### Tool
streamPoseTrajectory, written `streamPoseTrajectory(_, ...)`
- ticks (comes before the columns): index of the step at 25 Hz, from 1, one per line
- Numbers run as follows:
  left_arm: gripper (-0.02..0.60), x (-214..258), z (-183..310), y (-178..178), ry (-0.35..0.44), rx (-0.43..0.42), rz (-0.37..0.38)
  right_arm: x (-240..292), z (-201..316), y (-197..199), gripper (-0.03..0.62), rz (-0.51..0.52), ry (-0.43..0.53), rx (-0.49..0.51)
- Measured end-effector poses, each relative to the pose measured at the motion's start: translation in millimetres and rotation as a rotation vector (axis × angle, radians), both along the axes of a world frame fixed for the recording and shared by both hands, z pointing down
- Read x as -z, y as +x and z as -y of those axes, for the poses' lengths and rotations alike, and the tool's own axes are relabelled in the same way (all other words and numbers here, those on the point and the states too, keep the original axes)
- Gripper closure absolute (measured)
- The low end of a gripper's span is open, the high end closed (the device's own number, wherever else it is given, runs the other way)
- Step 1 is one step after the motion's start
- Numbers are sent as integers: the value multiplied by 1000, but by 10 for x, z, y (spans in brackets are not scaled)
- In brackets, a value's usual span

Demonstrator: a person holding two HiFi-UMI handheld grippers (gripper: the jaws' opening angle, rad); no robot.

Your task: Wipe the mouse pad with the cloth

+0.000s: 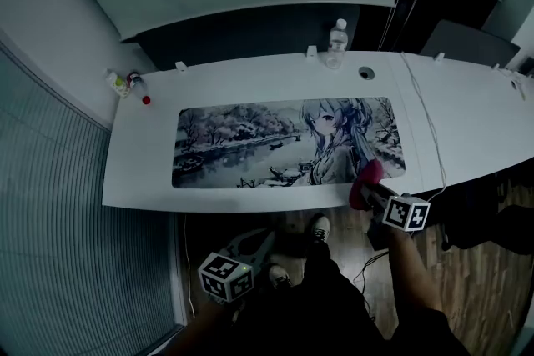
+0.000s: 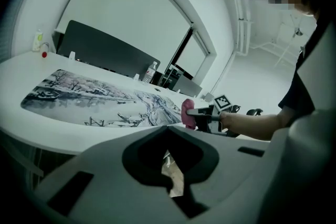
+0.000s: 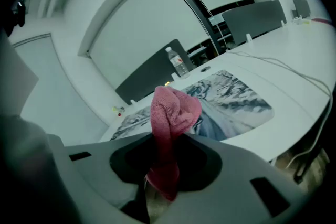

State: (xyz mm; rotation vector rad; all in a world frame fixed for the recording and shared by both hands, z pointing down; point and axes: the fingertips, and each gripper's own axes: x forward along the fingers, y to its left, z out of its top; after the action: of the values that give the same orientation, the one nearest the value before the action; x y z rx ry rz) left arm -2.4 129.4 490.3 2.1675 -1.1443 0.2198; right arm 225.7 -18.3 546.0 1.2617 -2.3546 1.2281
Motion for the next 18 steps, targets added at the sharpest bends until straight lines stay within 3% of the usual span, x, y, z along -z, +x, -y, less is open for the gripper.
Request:
streamPoseTrajectory(10,575,-16,-728,-360,4,44,-70,699,-1489,-1260,482,141,165,149)
streamPoseTrajectory(14,575,227,-972,-402,29,64,-140,839,-1979,-1526,482,175,168,195)
streamPoseTrajectory(18,575,397,-1152,-395,71,51,-149,960,-2277,-1619,482,182,187,224)
